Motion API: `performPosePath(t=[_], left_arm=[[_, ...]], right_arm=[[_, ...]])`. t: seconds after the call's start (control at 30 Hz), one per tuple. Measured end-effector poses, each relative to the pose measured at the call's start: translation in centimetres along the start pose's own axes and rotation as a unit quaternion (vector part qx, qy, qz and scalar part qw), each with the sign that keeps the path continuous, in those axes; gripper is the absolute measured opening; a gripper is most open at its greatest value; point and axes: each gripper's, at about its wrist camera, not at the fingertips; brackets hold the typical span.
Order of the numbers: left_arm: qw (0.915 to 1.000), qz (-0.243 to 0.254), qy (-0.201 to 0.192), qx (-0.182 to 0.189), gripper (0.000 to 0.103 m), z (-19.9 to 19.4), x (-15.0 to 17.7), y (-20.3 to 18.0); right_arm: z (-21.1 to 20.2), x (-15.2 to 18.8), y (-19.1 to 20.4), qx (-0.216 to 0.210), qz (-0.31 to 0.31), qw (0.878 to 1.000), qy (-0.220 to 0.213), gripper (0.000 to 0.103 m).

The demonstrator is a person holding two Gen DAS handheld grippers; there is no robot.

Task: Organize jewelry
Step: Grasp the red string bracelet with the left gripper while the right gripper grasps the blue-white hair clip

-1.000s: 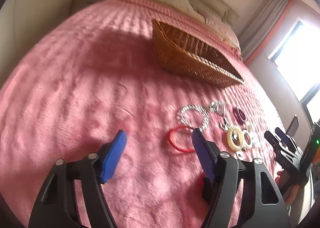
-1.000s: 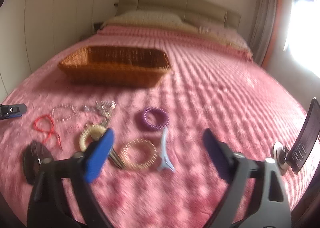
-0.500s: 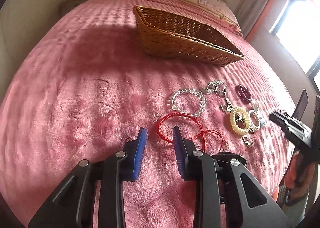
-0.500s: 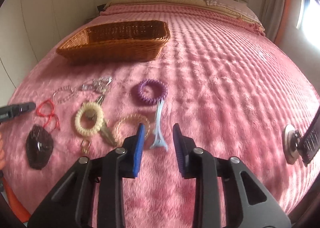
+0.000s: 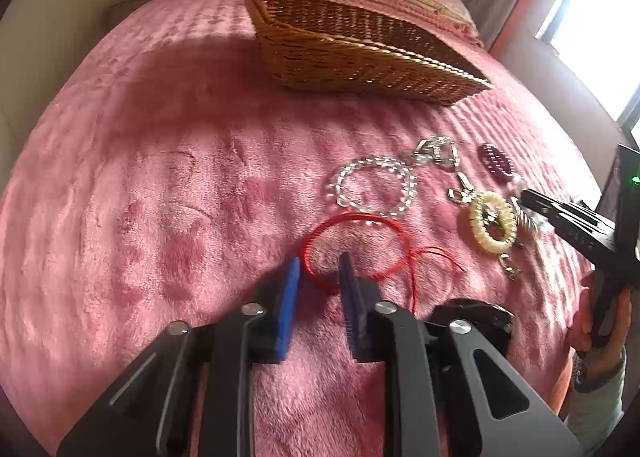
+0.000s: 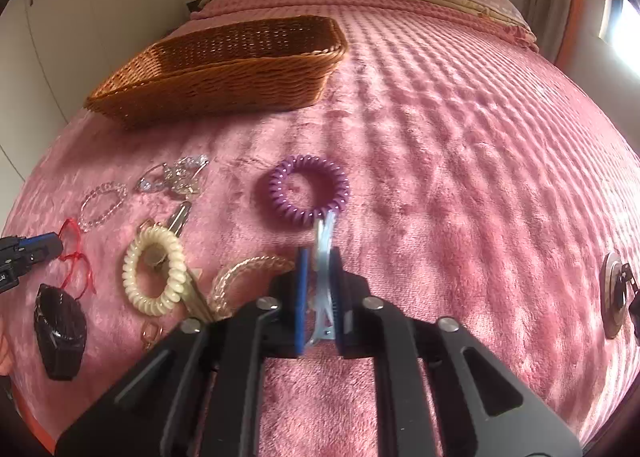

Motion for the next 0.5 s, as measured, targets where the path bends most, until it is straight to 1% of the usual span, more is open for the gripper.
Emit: performPosePath(t=[0.07,0.2,0.27,0.3,0.37,0.5], left_arm=[[1.0,-0.002,-0.001,0.002,0.012,0.2,-0.1,0.0],[0.9993,0.019,-0.013,-0.03,0.003,0.3,-0.1,-0.9],[0.9987,0.025,-0.021,-0.038,0.002,0.1,0.0,-1.4],[0.9985,0.025,-0.03,-0.039,0.002,-0.1,0.1,-1.5],[0.9986,0.02,-0.041,-0.027,0.002,-0.6,0.2,-1.4],[0.9975,0.006,-0.07,0.002,0.002,-2.7,0.2,-0.6]], right_arm=[[-0.1,0.2,-0.4,-0.011,0.006,1.0,-0.003,0.007],[-0.5,0.6,-0.3,-0.015,-0.006,1.0,-0.012,0.006],[-0.9,0.9,-0.3,-0.02,-0.008,1.0,-0.017,0.006],[-1.3,1.0,-0.3,-0.031,-0.009,0.999,-0.026,0.006],[-2.0,1.2,-0.3,-0.032,-0.012,0.999,-0.037,0.006],[-3.4,1.1,-0.1,-0.049,-0.014,0.997,-0.053,0.006]])
Point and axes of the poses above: each gripper's, at about its wrist camera, not at the fingertips, and z roughly the way its jaws point, y to its left, x to its underside, and after that the axes turned 11 degrees about -x, right-handed
